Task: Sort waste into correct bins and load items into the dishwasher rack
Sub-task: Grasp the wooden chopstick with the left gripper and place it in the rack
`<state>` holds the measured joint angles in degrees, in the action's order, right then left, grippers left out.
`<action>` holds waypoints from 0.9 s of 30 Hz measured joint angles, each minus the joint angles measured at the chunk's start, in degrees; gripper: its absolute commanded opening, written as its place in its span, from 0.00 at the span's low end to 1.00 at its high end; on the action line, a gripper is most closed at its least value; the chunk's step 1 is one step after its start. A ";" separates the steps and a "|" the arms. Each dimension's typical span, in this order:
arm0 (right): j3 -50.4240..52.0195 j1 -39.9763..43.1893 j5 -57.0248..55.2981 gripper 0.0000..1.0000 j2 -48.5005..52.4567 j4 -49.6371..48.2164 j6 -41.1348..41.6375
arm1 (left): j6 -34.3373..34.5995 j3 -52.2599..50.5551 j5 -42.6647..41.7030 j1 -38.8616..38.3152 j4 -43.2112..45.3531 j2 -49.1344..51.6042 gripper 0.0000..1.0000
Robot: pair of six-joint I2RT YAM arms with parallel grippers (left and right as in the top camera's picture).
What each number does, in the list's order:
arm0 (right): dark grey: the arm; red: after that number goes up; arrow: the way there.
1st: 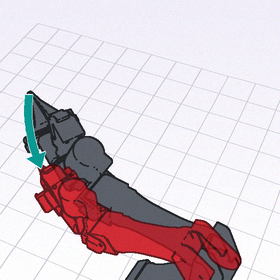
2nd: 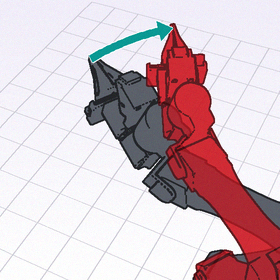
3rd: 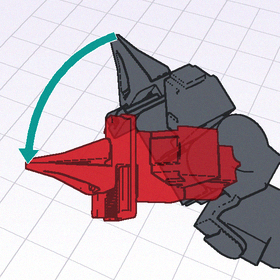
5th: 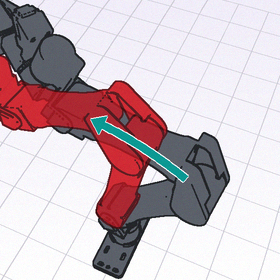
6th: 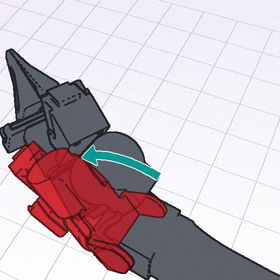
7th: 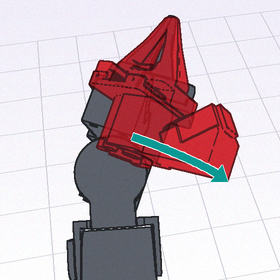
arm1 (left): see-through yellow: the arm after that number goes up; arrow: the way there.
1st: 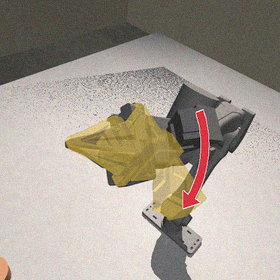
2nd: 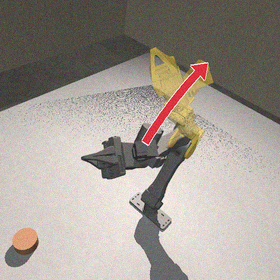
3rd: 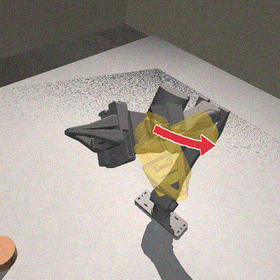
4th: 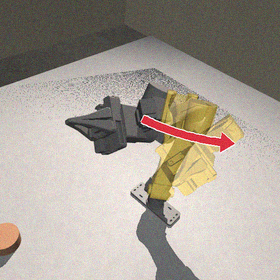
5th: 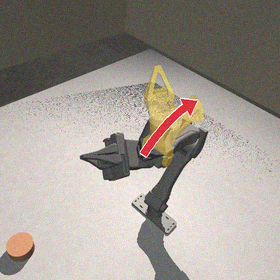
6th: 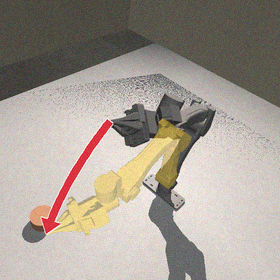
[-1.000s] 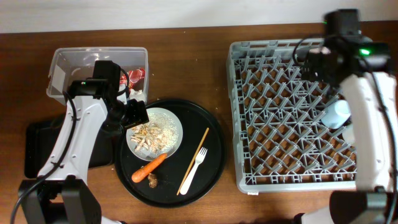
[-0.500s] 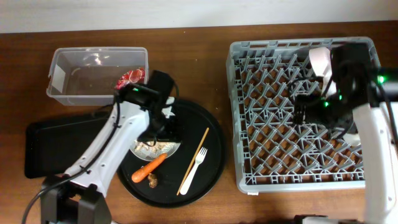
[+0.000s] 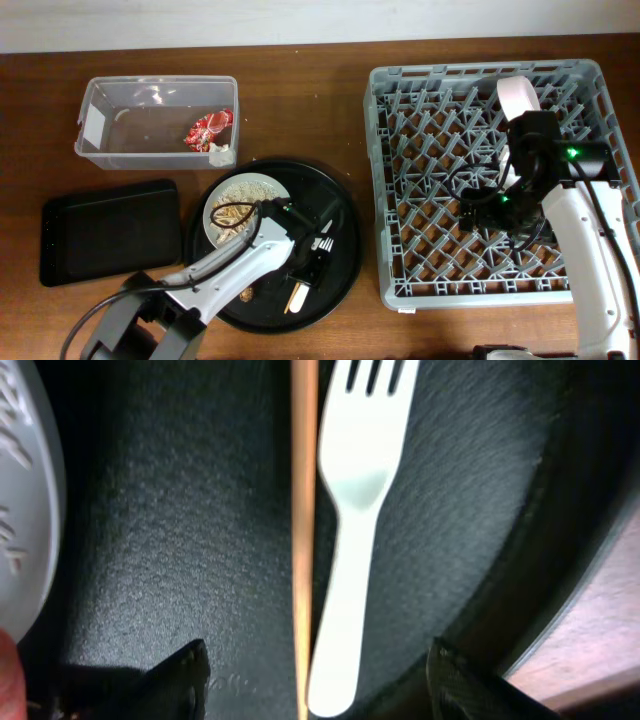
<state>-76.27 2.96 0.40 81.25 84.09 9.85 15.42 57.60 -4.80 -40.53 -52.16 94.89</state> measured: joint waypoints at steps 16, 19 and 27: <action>0.00 0.00 0.13 0.99 0.00 -0.17 -0.02 | 0.00 -3.85 8.74 0.00 10.29 0.04 0.58; 0.00 0.00 0.15 0.99 0.00 -0.17 0.00 | 0.04 -3.85 9.25 0.00 10.43 1.68 0.58; 0.00 0.00 0.15 0.99 0.00 -0.17 0.00 | 0.42 -3.58 6.93 -0.09 11.08 3.80 0.24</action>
<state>-76.27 2.96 0.56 81.25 83.92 9.85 15.84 54.02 2.13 -40.62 -41.08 98.70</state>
